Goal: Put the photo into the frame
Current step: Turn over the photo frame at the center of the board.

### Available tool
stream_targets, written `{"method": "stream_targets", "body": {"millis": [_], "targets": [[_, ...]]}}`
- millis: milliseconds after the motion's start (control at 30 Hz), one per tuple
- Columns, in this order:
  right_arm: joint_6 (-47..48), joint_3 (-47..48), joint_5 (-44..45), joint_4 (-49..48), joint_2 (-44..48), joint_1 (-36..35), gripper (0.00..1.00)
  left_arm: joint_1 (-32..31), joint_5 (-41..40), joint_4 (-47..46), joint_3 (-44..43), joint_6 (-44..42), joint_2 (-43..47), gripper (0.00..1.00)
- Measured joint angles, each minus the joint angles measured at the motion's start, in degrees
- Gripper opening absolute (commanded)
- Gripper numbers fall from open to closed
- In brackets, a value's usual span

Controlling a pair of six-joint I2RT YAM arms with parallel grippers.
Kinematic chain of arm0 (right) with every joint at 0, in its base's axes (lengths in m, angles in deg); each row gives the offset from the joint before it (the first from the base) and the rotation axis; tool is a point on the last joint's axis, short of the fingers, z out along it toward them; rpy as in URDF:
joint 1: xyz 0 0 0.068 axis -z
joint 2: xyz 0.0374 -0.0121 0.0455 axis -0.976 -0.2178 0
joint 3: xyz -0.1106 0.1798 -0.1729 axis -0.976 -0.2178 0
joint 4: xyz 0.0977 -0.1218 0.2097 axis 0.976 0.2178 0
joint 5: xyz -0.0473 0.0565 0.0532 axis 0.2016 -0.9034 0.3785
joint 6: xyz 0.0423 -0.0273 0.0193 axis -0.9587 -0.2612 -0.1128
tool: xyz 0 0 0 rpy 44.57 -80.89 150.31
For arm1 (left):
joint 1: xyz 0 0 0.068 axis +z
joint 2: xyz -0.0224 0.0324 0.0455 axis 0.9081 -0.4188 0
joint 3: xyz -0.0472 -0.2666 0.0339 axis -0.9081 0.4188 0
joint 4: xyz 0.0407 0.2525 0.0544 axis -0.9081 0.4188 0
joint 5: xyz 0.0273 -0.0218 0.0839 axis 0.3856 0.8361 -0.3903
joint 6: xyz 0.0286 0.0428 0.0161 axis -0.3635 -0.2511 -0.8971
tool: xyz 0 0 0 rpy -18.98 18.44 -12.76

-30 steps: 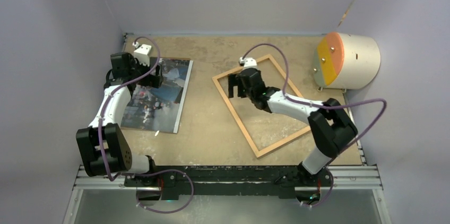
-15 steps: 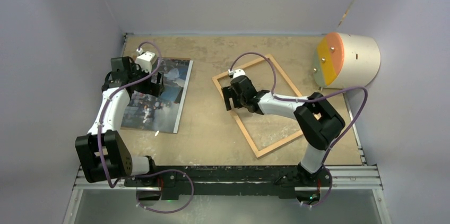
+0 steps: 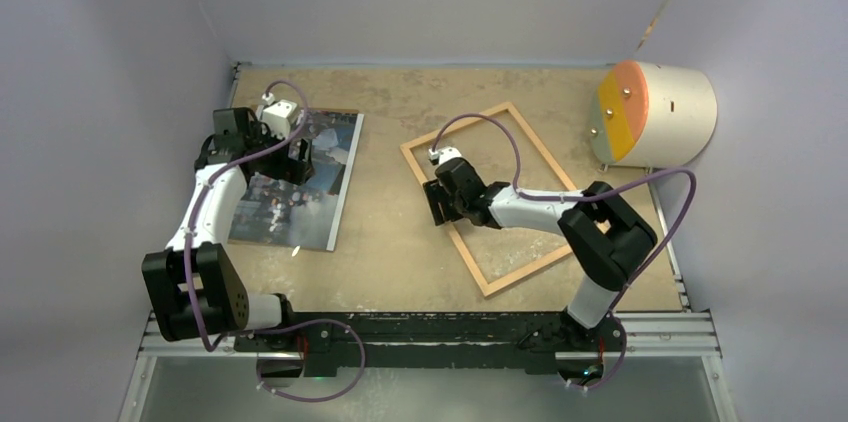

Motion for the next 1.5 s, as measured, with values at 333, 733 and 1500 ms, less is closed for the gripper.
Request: {"method": "stream_targets", "body": {"millis": [333,733,1500], "targets": [[-1.7,-0.1,4.4,2.4,0.0,-4.2,0.26,-3.2,-1.0,-0.2,-0.2,0.5,-0.5,1.00],[-6.9,21.2,5.9,16.8,-9.4,-6.8,0.00,-4.2,-4.5,1.4,-4.9,2.3,-3.3,1.00],[-32.4,67.8,-16.0,27.6,-15.0,-6.2,0.00,-3.2,1.4,6.1,-11.2,6.1,-3.3,1.00]]}}
